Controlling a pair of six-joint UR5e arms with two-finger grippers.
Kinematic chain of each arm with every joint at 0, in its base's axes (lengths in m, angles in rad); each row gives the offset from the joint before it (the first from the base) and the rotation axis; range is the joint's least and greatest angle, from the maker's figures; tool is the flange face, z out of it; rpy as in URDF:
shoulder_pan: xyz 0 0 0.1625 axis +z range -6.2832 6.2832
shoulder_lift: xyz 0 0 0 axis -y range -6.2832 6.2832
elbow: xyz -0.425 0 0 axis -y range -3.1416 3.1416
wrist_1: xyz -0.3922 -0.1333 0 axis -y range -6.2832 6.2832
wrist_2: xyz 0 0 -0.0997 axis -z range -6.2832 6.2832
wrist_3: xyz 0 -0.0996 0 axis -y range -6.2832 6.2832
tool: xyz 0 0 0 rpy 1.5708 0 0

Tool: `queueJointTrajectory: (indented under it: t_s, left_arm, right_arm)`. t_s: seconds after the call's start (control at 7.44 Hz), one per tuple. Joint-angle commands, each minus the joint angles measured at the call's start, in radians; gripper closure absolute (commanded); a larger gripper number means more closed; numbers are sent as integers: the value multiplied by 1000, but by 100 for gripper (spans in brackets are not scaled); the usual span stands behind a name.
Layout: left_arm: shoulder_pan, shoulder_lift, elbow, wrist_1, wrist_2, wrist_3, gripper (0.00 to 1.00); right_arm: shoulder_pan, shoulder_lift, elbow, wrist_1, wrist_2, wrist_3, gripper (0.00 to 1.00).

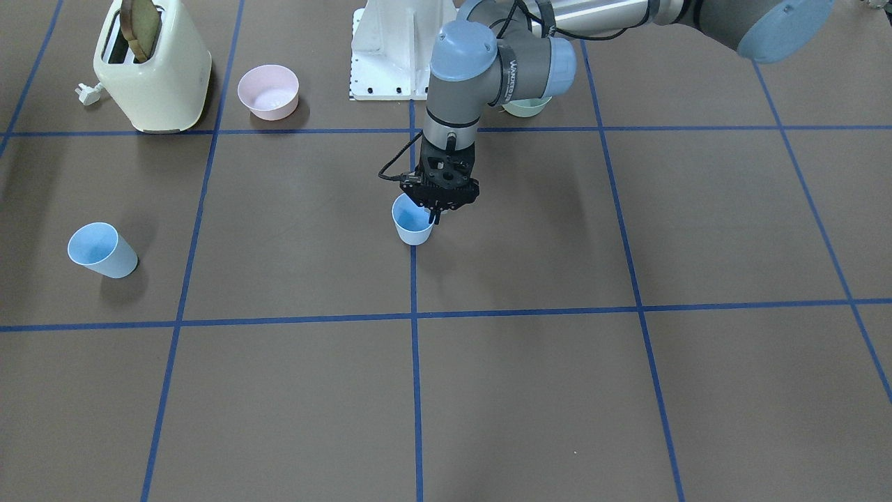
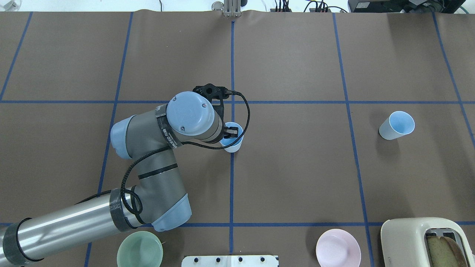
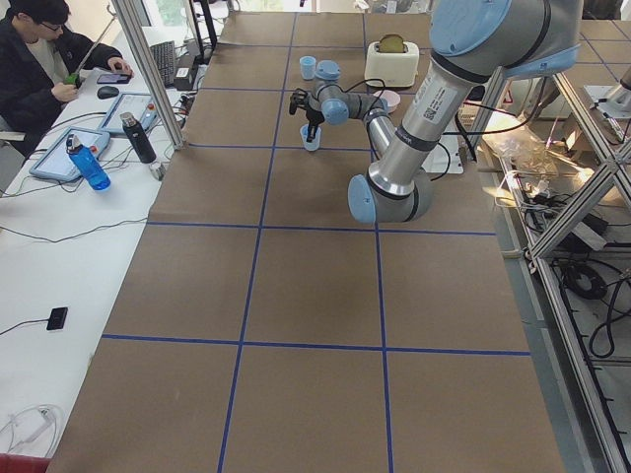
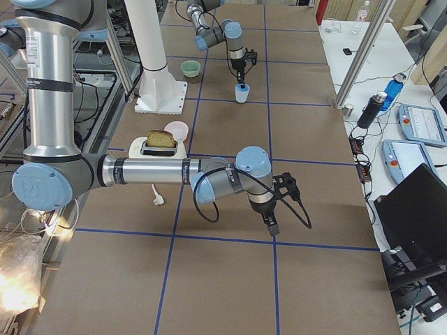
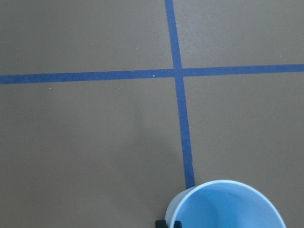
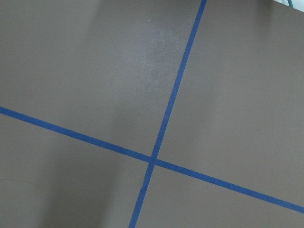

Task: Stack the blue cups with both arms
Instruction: 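Carry the light-blue cup with the left gripper to the table center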

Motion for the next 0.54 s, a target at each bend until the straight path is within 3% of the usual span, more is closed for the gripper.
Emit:
queueJointTrajectory:
  t_s: [0.0,0.4]
  left_arm:
    - [4,1,0,0,1,0,87]
    - [7,1,8,-3,3,0,74]
  right_arm:
    - [0,0,0,0,0,0,0]
    - [0,0,-2,0,0,0,0]
